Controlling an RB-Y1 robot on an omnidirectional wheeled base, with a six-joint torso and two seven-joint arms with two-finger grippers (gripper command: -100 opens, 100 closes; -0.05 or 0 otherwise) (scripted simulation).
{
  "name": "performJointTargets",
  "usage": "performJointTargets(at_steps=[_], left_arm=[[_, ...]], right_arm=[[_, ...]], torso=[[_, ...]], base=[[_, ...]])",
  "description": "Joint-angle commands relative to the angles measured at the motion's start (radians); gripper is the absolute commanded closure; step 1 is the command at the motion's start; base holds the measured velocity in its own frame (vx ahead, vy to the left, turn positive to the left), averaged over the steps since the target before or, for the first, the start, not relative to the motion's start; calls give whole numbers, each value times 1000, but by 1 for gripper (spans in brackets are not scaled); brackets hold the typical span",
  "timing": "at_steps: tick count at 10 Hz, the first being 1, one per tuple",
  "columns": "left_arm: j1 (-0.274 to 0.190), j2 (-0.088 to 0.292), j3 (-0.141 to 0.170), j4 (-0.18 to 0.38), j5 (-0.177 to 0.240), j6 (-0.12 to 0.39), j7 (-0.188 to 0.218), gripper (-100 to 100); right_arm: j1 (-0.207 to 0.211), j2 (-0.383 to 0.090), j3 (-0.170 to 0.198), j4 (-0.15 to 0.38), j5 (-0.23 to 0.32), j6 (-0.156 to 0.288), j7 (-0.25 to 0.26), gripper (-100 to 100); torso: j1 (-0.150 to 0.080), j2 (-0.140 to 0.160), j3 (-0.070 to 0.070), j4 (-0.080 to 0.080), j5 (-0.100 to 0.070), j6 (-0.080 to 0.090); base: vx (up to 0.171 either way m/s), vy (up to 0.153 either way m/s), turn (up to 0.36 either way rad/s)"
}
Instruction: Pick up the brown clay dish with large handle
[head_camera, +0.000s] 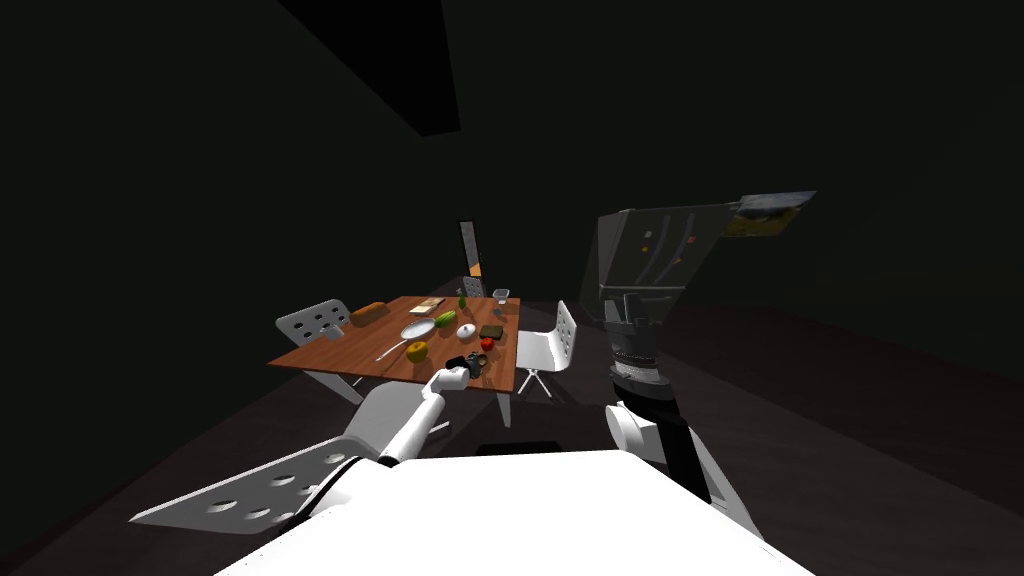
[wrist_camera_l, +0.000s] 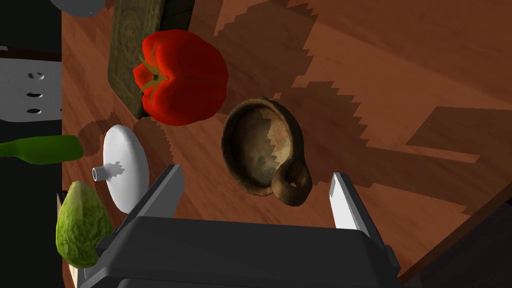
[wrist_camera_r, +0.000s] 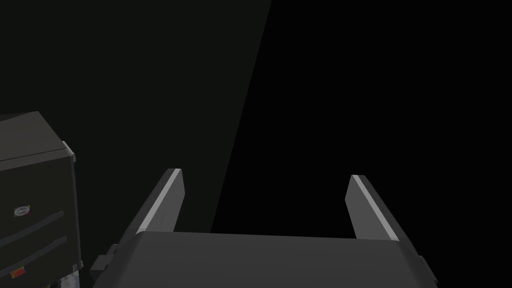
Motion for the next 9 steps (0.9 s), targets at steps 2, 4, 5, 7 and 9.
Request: performJointTargets(at_steps=[2, 4, 5, 7, 9], left_arm=[[-54, -25, 15, 77, -7, -38, -10, -100], [-54, -25, 15, 108, -7, -38, -10, -100], [-94, -39, 24, 141, -5, -66, -20, -100], [-134, -52, 33, 212, -2, -94, -30, -100], [-174, -66, 42, 271, 0, -121, -39, -100]], right_arm=[[0, 0, 0, 0, 0, 0, 0, 0], [0, 0, 0, 0, 0, 0, 0, 0], [0, 0, 0, 0, 0, 0, 0, 0], [0, 0, 0, 0, 0, 0, 0, 0], [0, 0, 0, 0, 0, 0, 0, 0]], torso=[[0, 0, 0, 0, 0, 0], [0, 0, 0, 0, 0, 0], [-1, 0, 0, 0, 0, 0], [-1, 0, 0, 0, 0, 0], [0, 0, 0, 0, 0, 0]], base=[[-21, 29, -8], [-13, 14, -6], [-14, 13, -5], [-21, 23, -9], [-22, 26, -9]])
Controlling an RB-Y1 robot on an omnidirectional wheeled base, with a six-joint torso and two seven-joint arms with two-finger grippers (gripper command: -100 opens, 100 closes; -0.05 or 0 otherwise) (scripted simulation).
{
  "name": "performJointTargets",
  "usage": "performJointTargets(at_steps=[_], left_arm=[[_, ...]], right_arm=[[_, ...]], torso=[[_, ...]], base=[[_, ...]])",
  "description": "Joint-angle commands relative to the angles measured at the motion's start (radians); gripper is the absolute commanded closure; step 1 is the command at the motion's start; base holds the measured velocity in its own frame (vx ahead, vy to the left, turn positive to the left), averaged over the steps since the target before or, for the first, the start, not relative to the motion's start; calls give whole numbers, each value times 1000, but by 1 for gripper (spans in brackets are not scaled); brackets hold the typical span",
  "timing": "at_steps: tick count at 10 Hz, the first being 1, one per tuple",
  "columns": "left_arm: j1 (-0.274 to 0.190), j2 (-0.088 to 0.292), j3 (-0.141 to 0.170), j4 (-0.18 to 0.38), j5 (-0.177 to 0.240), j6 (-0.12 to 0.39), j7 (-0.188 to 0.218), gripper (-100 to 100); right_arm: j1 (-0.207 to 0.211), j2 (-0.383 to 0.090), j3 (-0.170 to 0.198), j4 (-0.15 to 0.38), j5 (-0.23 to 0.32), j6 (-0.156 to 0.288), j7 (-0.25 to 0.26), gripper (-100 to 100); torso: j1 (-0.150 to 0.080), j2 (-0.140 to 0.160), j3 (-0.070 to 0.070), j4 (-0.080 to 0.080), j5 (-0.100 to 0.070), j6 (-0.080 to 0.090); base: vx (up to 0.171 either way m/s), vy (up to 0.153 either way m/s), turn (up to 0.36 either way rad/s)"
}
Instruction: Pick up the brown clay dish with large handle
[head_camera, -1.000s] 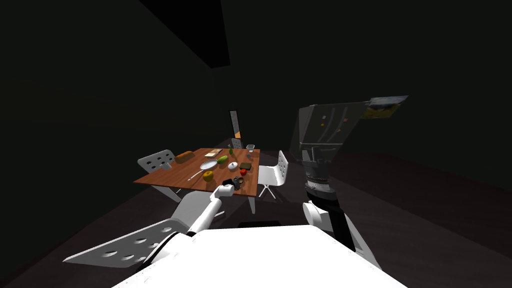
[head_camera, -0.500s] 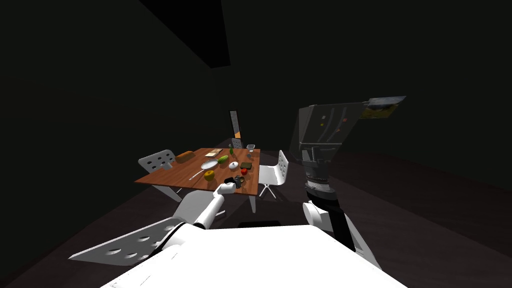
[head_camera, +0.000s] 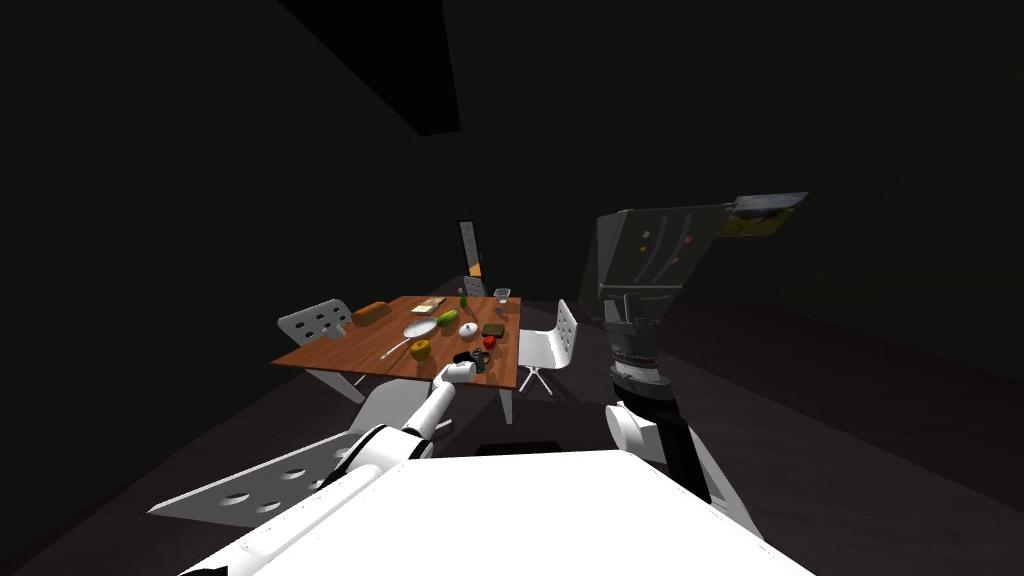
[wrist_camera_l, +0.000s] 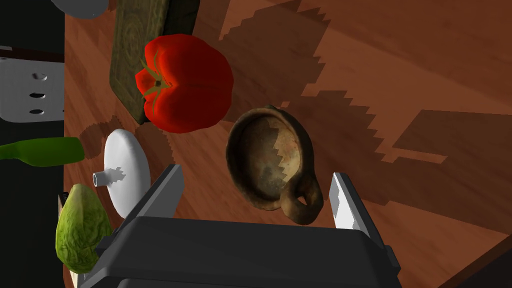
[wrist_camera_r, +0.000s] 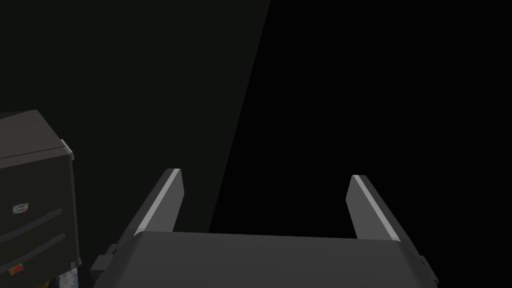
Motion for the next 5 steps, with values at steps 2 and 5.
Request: performJointTargets(at_steps=[2, 5], left_arm=[[-61, -20, 14, 86, 4, -42, -15, -100], [-101, -33, 23, 154, 6, -69, -25, -100]], right_arm=[[0, 0, 0, 0, 0, 0, 0, 0], [0, 0, 0, 0, 0, 0, 0, 0]], torso=[[0, 0, 0, 0, 0, 0], [-1, -1, 0, 0, 0, 0]], base=[[-19, 25, -9], [-14, 18, -4]])
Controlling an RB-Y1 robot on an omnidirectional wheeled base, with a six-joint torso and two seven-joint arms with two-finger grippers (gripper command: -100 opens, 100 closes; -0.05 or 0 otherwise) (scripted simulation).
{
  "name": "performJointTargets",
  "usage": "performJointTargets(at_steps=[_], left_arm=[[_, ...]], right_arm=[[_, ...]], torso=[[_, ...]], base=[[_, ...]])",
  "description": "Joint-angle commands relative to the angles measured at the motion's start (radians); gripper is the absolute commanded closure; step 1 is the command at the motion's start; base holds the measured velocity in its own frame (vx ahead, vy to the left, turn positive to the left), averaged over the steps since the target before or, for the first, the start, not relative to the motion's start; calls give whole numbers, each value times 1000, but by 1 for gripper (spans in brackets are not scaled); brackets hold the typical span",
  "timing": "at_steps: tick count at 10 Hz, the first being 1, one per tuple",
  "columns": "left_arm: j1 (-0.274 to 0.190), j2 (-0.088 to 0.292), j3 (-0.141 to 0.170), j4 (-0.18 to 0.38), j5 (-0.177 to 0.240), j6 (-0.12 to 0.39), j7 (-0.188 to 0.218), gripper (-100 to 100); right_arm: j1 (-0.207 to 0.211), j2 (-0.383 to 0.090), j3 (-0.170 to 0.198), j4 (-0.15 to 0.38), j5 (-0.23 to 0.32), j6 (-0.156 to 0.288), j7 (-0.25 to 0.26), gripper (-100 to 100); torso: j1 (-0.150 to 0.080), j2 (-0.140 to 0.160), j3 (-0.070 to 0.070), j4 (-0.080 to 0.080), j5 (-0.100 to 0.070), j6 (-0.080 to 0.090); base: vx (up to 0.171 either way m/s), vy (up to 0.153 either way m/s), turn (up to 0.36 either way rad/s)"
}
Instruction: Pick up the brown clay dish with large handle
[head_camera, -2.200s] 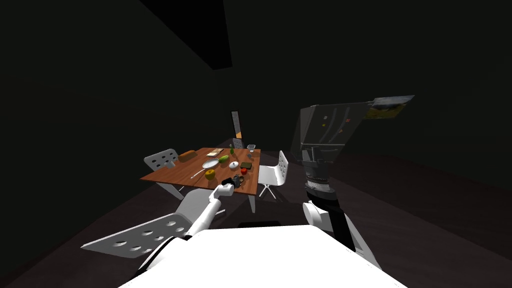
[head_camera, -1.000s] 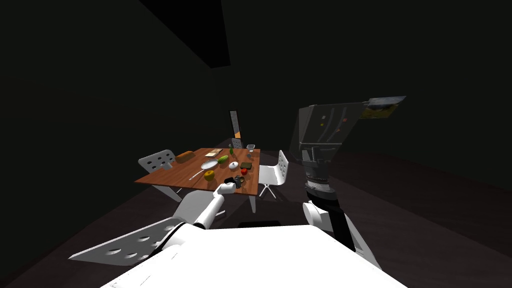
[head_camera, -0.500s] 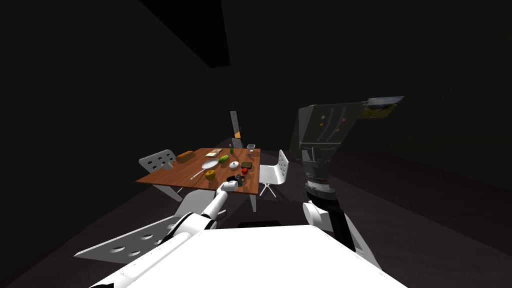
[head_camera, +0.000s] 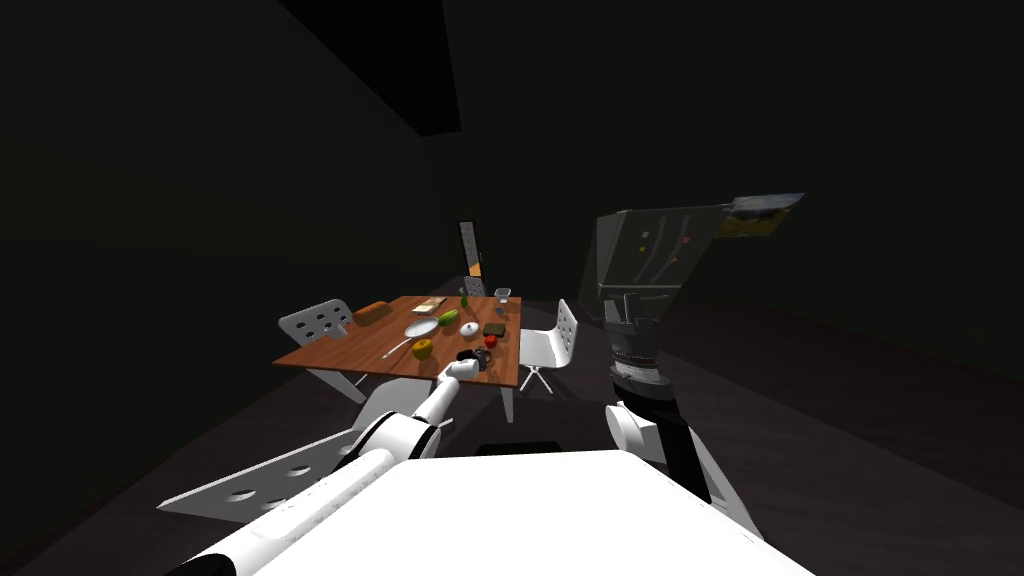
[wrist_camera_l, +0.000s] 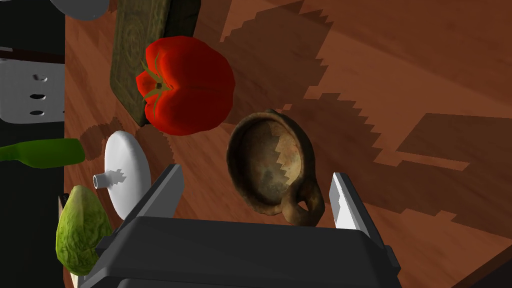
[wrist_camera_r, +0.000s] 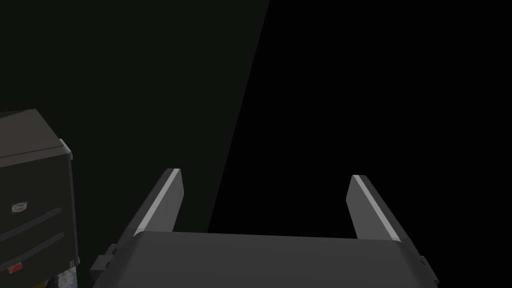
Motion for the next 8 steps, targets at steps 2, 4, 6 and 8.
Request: performJointTargets(at_steps=[2, 4, 6, 8], left_arm=[[-24, -8, 3, 71, 4, -22, -7, -100], [-64, -22, 12, 140, 6, -50, -17, -100], [-104, -35, 21, 208, 9, -77, -26, -100], [-110, -32, 17, 210, 22, -83, -35, 100]], right_arm=[[0, 0, 0, 0, 0, 0, 0, 0], [0, 0, 0, 0, 0, 0, 0, 0], [0, 0, 0, 0, 0, 0, 0, 0], [0, 0, 0, 0, 0, 0, 0, 0]], torso=[[0, 0, 0, 0, 0, 0], [0, 0, 0, 0, 0, 0], [0, 0, 0, 0, 0, 0], [0, 0, 0, 0, 0, 0]], base=[[-13, 15, -7], [-14, 17, -9], [-20, 27, -9], [-3, 4, -1]])
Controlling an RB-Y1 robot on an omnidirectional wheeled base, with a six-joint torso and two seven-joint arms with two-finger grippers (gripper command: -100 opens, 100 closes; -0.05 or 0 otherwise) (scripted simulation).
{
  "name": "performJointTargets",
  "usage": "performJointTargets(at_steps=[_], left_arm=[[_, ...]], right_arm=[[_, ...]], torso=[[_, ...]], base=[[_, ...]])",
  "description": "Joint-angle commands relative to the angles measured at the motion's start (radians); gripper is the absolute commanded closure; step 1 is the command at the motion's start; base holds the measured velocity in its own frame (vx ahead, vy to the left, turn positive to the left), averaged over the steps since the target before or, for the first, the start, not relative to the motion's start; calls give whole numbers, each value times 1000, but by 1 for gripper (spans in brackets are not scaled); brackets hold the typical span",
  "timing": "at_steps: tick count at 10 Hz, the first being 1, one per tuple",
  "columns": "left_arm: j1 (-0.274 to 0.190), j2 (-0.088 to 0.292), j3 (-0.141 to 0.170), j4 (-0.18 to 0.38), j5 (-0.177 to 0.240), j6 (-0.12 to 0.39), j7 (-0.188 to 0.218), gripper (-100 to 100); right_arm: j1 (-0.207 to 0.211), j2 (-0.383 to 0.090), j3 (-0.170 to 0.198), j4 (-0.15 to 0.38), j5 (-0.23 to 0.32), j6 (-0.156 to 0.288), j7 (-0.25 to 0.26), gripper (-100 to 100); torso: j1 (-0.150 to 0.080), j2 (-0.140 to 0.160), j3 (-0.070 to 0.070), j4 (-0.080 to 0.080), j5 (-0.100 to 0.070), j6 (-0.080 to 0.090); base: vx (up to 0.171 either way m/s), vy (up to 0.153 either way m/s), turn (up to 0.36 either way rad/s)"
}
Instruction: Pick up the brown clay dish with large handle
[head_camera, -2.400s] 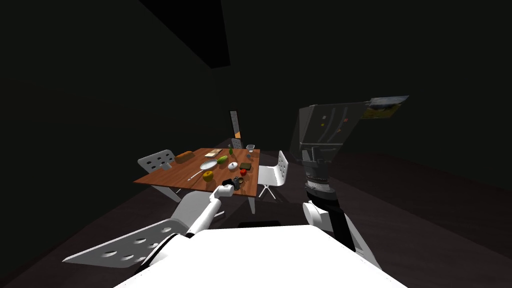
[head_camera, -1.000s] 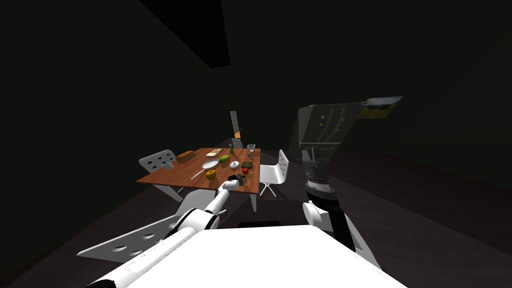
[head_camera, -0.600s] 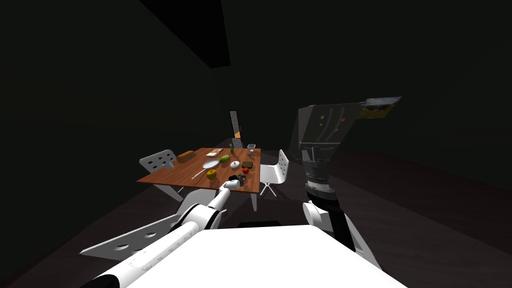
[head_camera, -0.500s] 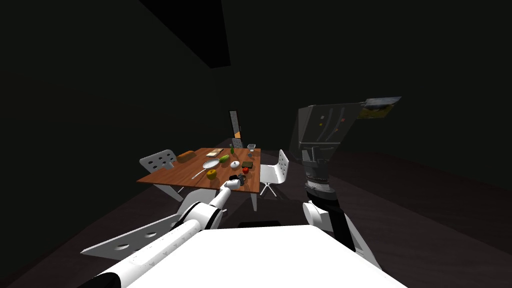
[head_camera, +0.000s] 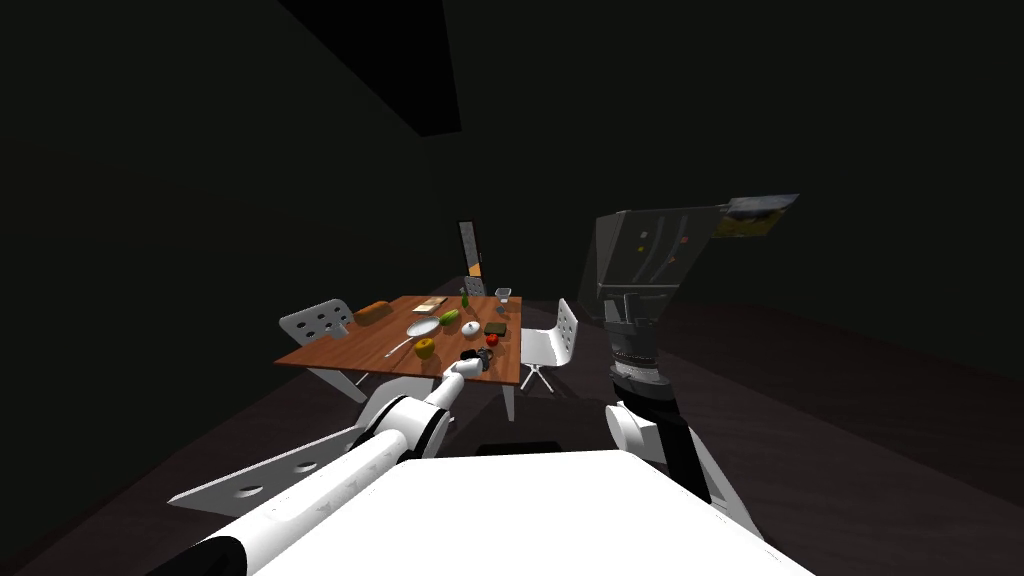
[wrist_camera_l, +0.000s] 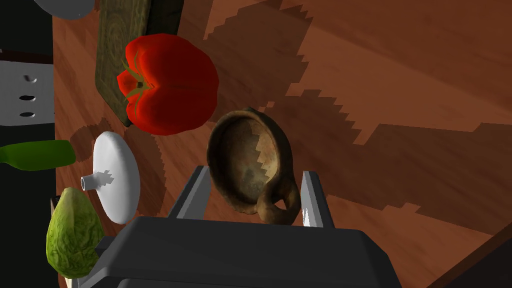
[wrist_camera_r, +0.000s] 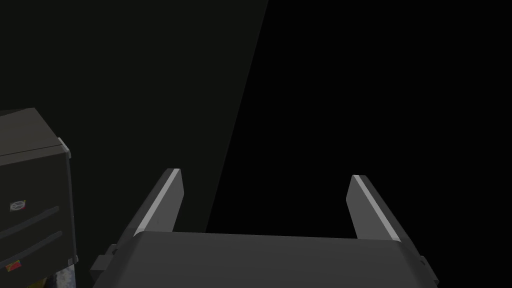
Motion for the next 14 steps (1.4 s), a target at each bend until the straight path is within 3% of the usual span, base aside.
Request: performJointTargets(at_steps=[1, 4, 5, 6, 7, 8, 9, 10, 13, 14], left_arm=[[0, 0, 0, 0, 0, 0, 0, 100], [-1, 1, 0, -1, 0, -1, 0, 100], [-1, 1, 0, -1, 0, -1, 0, 0], [44, 11, -5, -51, -16, 33, 19, 100], [44, 11, -5, -62, -16, 33, 19, 100], [84, 25, -14, -104, -19, 61, 29, 100], [84, 25, -14, -137, -19, 61, 29, 100], [124, 39, -22, -169, -21, 88, 38, 100], [124, 39, -22, -208, -21, 88, 38, 100], [164, 53, -31, -251, -24, 116, 48, 100]], right_arm=[[0, 0, 0, 0, 0, 0, 0, 0], [0, 0, 0, 0, 0, 0, 0, 0], [0, 0, 0, 0, 0, 0, 0, 0], [0, 0, 0, 0, 0, 0, 0, 0], [0, 0, 0, 0, 0, 0, 0, 0], [0, 0, 0, 0, 0, 0, 0, 0], [0, 0, 0, 0, 0, 0, 0, 0], [0, 0, 0, 0, 0, 0, 0, 0], [0, 0, 0, 0, 0, 0, 0, 0], [0, 0, 0, 0, 0, 0, 0, 0]], torso=[[0, 0, 0, 0, 0, 0], [0, 0, 0, -1, 0, 0], [0, 0, 0, -1, 0, 0], [0, 0, 0, -1, 0, 0], [-1, -1, -1, -2, 0, -1], [-1, -1, -1, -1, 0, 0], [-2, -1, -2, -2, 0, 0], [-2, -2, -1, -1, 0, 0], [-1, -1, -1, 0, 0, 0], [-1, 0, 0, 0, 0, 0]], base=[[0, 0, 0], [0, 0, 0], [0, 0, 0], [17, -22, 11], [13, -28, 17], [26, -32, 11], [22, -23, 14], [24, -33, -3], [7, -9, 6], [17, -11, 2]])
